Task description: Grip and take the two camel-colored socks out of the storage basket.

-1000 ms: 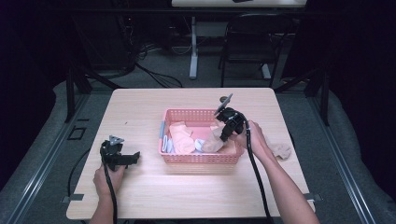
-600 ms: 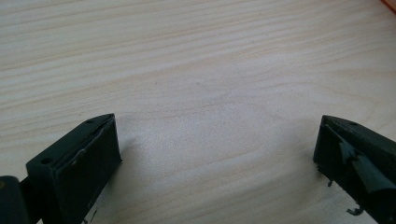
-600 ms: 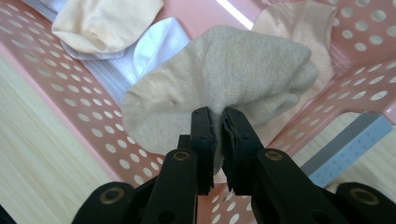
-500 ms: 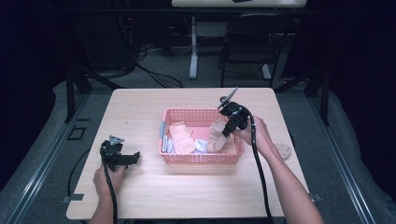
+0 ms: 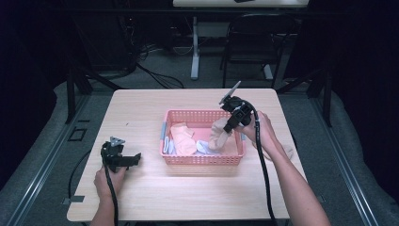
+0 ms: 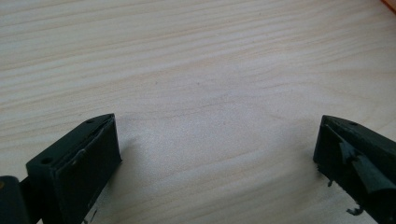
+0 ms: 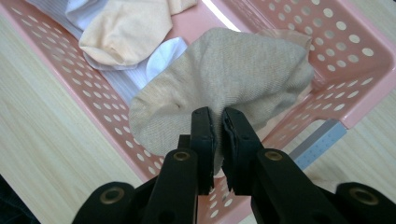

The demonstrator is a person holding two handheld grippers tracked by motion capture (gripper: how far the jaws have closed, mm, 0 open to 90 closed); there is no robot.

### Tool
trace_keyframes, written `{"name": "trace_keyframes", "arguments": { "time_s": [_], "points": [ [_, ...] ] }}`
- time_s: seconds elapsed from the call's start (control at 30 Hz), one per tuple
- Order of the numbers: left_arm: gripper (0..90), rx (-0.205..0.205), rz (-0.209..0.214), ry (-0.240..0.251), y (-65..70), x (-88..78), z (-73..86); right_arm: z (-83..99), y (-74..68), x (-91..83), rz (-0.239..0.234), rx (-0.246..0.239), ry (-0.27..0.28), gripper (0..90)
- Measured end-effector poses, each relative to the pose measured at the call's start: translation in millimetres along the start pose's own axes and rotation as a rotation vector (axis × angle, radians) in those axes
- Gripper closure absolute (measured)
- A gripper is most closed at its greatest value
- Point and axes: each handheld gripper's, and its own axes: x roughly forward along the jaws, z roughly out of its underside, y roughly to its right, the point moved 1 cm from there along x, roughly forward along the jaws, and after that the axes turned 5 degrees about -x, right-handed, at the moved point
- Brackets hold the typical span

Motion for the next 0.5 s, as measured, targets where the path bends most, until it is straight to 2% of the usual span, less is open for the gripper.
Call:
{"name": "trace_keyframes", "arguments": {
  "time_s": [0.03,0.5],
  "points": [
    [0.0,0.0,0.0,0.0,0.0,0.0,0.0,0.0,0.2,-1.3,0.0,0.0,0.015,83.0],
    [0.0,0.001,0.0,0.0,0.0,0.0,0.0,3.1,5.7,-24.2,0.024,0.011,0.045,82.9]
  ]
}}
